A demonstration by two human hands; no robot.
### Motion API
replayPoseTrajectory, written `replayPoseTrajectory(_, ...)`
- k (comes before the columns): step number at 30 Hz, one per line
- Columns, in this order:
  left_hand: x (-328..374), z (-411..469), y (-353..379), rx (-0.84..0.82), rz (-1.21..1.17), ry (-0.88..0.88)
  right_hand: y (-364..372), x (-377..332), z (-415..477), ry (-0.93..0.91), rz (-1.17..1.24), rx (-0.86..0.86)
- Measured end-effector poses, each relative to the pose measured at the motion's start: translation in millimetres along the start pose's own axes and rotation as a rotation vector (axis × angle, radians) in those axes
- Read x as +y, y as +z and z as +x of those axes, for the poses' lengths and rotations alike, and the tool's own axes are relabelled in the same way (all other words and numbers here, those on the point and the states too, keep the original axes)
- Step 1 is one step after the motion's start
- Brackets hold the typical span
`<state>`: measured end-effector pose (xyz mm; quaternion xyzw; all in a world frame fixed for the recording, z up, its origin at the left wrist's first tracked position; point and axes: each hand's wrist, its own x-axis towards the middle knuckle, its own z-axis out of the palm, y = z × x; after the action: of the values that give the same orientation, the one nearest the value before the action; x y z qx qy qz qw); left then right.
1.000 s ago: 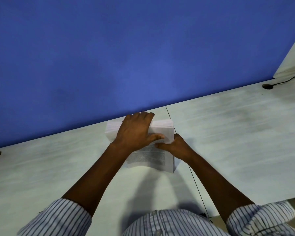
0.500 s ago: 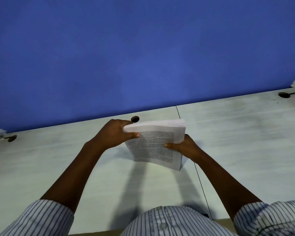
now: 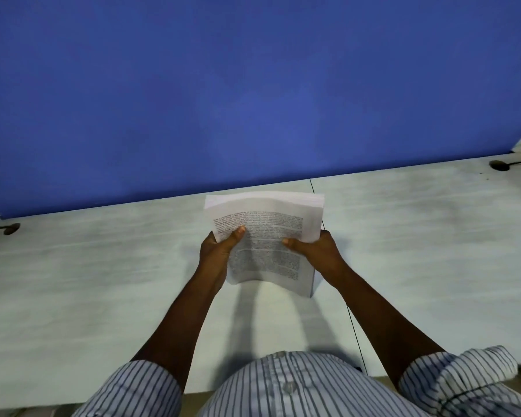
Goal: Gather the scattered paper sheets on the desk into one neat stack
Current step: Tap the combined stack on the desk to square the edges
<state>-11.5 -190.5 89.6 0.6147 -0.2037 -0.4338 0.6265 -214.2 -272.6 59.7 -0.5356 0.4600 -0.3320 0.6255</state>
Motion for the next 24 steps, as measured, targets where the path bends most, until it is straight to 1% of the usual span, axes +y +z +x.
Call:
replayPoseTrajectory(3,9.1,-6.7,-0.2,0.035,-0.014,0.076,0.8,-10.1,1.2,-0.067,0.03,0.033)
replayPoseTrajectory(5,5.2,-7.9,-6.7,0.028,-0.021,0.083,-0.7,-12.0,0.9,-0.073,0.015,0.036)
replayPoseTrajectory(7,-8.4,-12.1,-11.0,0.027,0.024,0.035,-1.2,-3.4,0.0,-0.029,-0.036,0.04)
replayPoseTrajectory(10,-30.1,-21.8,-10.8,0.028,0.098,-0.066,-1.6,17.5,-3.4,0.026,-0.033,0.027)
replayPoseTrajectory(14,-26.1,-15.7,-11.1,-0.001,0.142,-0.118,-5.7,16.6,-1.3,0.034,-0.035,-0.017)
replayPoseTrajectory(17,-11.6,-7.2,-14.3,-0.088,0.231,-0.137,-8.4,10.9,0.2,0.032,-0.047,-0.107)
replayPoseTrajectory(19,-4.5,-4.6,-17.5,-0.16,0.251,-0.166,-8.9,12.0,-0.4,0.07,-0.028,-0.147)
replayPoseTrajectory(21,1.7,-4.9,-22.2,-0.219,0.195,-0.248,-7.2,15.6,-4.2,0.131,0.065,-0.173)
replayPoseTrajectory(24,3.8,-7.5,-31.4,-0.355,0.077,-0.41,-4.9,20.1,-7.1,0.219,0.223,-0.179)
